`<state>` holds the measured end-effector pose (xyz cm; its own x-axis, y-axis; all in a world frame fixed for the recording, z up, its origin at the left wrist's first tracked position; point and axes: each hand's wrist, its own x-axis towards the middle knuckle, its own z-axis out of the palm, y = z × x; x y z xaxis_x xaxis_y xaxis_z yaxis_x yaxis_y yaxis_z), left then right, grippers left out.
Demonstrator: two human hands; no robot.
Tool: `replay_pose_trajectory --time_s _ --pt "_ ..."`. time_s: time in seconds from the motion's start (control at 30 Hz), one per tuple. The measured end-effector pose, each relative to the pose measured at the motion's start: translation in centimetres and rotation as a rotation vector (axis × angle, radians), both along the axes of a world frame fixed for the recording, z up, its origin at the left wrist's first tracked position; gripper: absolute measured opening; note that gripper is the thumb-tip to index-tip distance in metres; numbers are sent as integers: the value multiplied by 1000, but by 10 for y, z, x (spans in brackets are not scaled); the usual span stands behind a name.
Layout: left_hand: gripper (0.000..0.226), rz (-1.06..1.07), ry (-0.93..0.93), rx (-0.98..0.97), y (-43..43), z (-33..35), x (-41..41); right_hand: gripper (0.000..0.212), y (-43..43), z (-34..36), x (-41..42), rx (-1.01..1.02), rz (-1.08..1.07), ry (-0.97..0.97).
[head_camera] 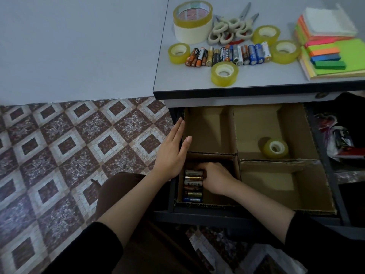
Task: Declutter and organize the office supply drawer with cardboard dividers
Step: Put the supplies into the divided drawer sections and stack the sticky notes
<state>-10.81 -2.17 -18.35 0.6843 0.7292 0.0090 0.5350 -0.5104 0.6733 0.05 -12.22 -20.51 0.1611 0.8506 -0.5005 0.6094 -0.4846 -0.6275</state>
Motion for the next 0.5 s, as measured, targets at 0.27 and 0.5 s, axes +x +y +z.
replay_pose_trajectory --time_s 0.27,0.5 --pt "62 46 57 83 -3 2 -1 40 -13 35 11 88 38 47" --pt "56 32 209 101 -6 17 2 10 -39 75 27 310 -18 85"
